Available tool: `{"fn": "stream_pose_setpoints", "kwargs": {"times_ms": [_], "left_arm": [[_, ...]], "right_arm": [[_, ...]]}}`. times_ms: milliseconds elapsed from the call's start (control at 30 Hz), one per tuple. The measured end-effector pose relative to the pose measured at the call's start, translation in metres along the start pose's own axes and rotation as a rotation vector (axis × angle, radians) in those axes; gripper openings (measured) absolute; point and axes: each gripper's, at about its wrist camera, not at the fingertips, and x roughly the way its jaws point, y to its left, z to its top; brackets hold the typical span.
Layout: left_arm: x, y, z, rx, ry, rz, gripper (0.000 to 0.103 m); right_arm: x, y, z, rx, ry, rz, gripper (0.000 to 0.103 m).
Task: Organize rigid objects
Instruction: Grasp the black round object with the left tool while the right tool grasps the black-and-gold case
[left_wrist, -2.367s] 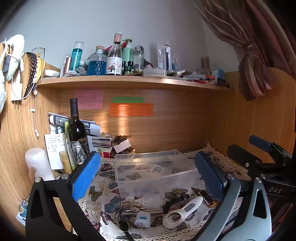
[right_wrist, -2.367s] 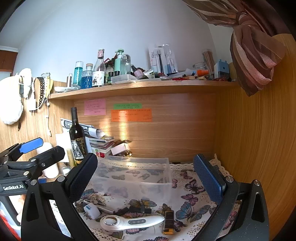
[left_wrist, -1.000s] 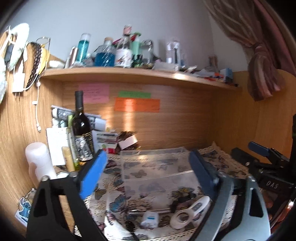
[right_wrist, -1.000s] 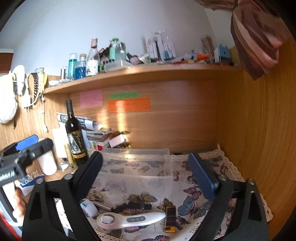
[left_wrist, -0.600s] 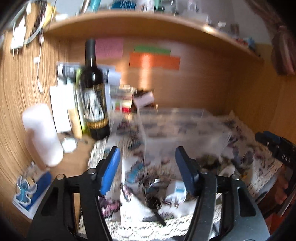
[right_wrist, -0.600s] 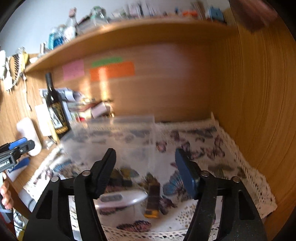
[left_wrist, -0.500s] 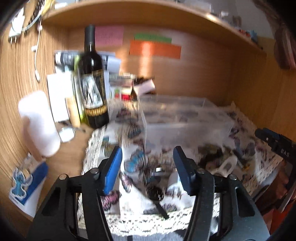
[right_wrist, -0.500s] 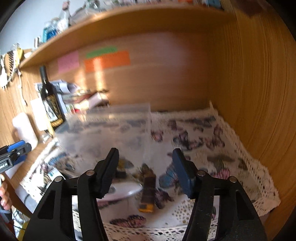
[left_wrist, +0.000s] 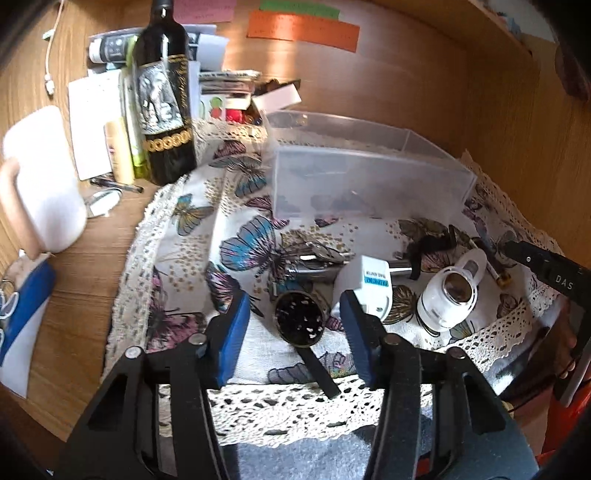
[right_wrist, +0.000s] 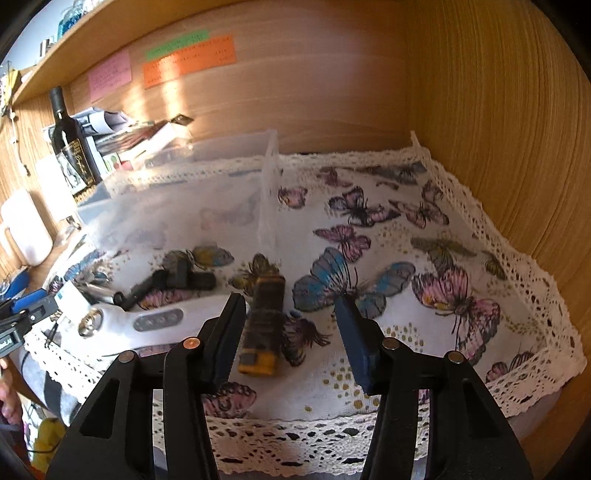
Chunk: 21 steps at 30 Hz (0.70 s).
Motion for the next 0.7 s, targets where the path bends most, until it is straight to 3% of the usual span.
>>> {"fn": "stream_pose_setpoints", "kwargs": {"times_ms": [133, 267, 367, 467, 700], "left_arm": [[0.008, -0.003, 0.000, 0.010, 0.014, -0.012, 0.032], [0.008, -0.001, -0.001, 0.016, -0.001, -0.011, 0.032], [0.006, -0.001, 0.000, 0.025, -0.012, 0.005, 0.032], [0.001, 0.002, 0.002, 0.021, -0.026, 0.013, 0.032], [-0.015, 0.006, 0.019, 0.007, -0.092, 0.032, 0.032]], "right_arm": [[0.008, 0.004, 0.000, -0.017, 0.021, 0.005, 0.045], [0.018, 0.014, -0.001, -0.070, 0.053, 0.004, 0.039], [0.032, 0.018, -0.005, -0.093, 0.100, 0.003, 0.027], [0.032, 0.021, -0.006, -0.109, 0.087, -0.018, 0.022], [0.021, 0.014, 0.002, -0.059, 0.051, 0.010, 0.022]]}}
